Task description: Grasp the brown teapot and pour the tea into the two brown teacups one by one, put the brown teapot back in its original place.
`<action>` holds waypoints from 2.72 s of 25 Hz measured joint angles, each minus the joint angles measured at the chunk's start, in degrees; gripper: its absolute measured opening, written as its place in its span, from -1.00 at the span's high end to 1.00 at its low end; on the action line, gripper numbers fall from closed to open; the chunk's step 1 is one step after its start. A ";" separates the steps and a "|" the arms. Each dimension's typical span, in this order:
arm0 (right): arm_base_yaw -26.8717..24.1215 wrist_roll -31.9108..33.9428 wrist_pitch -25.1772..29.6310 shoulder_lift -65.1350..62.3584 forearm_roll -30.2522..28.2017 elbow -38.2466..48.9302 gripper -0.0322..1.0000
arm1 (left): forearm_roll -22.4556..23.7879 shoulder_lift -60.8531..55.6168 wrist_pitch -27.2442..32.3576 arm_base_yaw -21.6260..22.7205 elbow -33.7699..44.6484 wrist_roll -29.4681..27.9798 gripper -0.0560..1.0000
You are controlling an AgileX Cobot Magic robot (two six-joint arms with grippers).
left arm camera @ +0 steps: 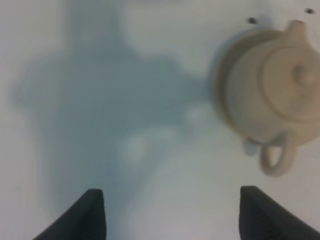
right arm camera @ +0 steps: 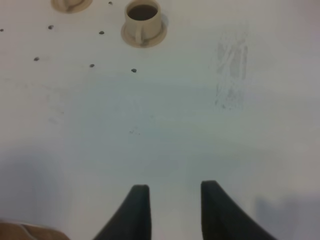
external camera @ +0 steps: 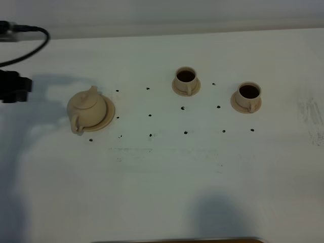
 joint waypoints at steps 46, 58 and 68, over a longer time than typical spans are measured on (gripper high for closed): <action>0.00 0.00 0.00 0.00 0.00 0.00 0.47 | -4.77 -73.81 22.13 1.31 34.52 -3.27 -0.20; 0.00 0.00 0.00 0.00 0.00 0.00 0.47 | 2.30 -84.61 22.19 -7.97 34.58 -11.36 0.00; 0.00 0.00 0.00 0.00 0.00 0.00 0.47 | 2.48 -84.53 22.19 -7.97 34.62 -11.23 0.03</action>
